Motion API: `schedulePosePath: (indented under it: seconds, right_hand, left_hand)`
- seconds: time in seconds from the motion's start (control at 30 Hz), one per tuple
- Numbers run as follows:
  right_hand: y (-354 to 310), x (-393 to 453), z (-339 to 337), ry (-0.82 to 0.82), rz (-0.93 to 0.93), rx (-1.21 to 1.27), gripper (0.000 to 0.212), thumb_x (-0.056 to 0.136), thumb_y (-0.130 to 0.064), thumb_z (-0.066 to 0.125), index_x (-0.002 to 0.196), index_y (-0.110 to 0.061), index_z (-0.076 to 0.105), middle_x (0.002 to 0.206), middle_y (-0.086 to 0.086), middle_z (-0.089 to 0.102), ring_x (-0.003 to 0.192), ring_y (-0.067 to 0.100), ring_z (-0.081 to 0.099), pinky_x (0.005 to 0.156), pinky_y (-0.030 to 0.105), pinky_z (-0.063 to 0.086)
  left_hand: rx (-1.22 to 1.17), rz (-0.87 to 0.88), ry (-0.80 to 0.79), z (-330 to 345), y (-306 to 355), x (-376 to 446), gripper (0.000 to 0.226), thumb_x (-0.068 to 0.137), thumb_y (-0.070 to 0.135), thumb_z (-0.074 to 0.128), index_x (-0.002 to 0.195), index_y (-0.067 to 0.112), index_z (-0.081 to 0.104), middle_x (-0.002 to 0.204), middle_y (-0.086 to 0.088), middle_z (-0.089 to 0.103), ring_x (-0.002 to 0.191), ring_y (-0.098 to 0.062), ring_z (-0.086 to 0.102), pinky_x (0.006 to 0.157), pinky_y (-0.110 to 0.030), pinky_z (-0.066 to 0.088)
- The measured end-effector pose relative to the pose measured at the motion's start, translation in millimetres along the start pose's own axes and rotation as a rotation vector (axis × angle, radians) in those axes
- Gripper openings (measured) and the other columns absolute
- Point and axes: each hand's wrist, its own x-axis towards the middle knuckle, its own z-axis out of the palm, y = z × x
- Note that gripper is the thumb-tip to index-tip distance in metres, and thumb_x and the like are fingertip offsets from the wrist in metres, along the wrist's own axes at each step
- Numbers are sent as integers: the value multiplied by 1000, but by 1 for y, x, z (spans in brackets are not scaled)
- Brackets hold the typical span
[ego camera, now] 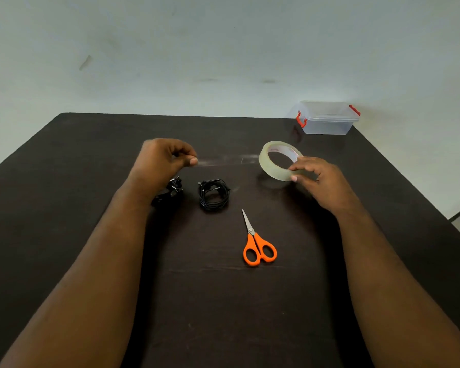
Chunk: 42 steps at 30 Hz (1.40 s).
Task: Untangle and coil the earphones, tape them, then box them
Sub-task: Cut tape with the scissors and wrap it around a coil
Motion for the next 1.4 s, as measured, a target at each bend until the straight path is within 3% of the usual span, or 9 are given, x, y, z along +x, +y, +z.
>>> schedulePosePath:
  seconds: [0.2,0.4,0.57,0.63,0.7,0.77,0.87,1.07,1.4]
  right_hand:
    - [6,6,6,-62,-33,-86,24,89,-13,67,112,-16,71,121,1,65,109,6,47,95,25,35]
    - [13,6,13,-44,-19,-153,33,90,-11,64,122,-18,67,134,-1,60,128,19,48,110,36,36]
    - [-14,-8,16,-118,97,-214,54,91,-17,65,142,-24,48,152,1,38,140,25,31,115,40,25]
    - [-34,-21,10,-51,78,-176,39,89,-25,67,127,-22,61,134,1,54,126,20,47,106,34,37]
    - [-56,-41,5,-40,82,-118,17,86,-36,67,94,-22,71,99,-3,64,96,14,59,84,32,47]
    - [-74,-66,5,-127,97,-121,29,80,-53,66,72,-24,64,77,-9,59,76,8,57,67,31,47]
    - [-91,-92,11,-303,142,-199,42,69,-65,68,68,-24,58,75,-9,56,70,7,54,61,29,45]
    - [-83,-77,12,-269,177,-356,26,78,-45,72,76,-24,57,87,-8,57,81,15,57,63,30,42]
    - [-92,-40,0,-529,212,-543,11,83,-20,69,86,-10,68,87,7,68,72,17,62,62,28,48]
  left_hand:
    - [15,-42,-31,-1,-5,-1,8,76,12,80,83,11,76,75,2,68,73,-4,59,60,1,37]
    - [40,-83,-2,4,-7,-1,13,76,15,81,88,10,76,74,1,65,67,2,56,58,1,37]
    - [89,-89,-13,6,-4,-1,10,80,17,79,87,10,77,77,-4,69,68,-6,58,60,-9,39]
    - [84,-97,-39,6,-4,-1,10,80,19,79,85,11,76,76,-4,70,67,-5,59,59,-11,41]
    - [61,-114,-59,6,-5,-1,11,80,21,79,84,11,77,75,-4,71,70,-8,63,60,-12,44]
    - [37,-131,-65,6,-5,-1,12,80,23,79,81,11,76,72,-1,70,67,-6,63,58,-12,45]
    - [-46,-154,-57,9,-2,-2,16,84,26,75,75,13,72,66,4,69,47,1,50,49,-10,41]
    - [-177,-185,-70,13,4,-4,17,86,28,71,75,15,72,71,0,74,56,-10,54,56,-24,46]
    - [-456,-253,-194,6,-1,-2,15,82,12,73,80,-2,73,82,-8,75,83,-23,69,85,-39,55]
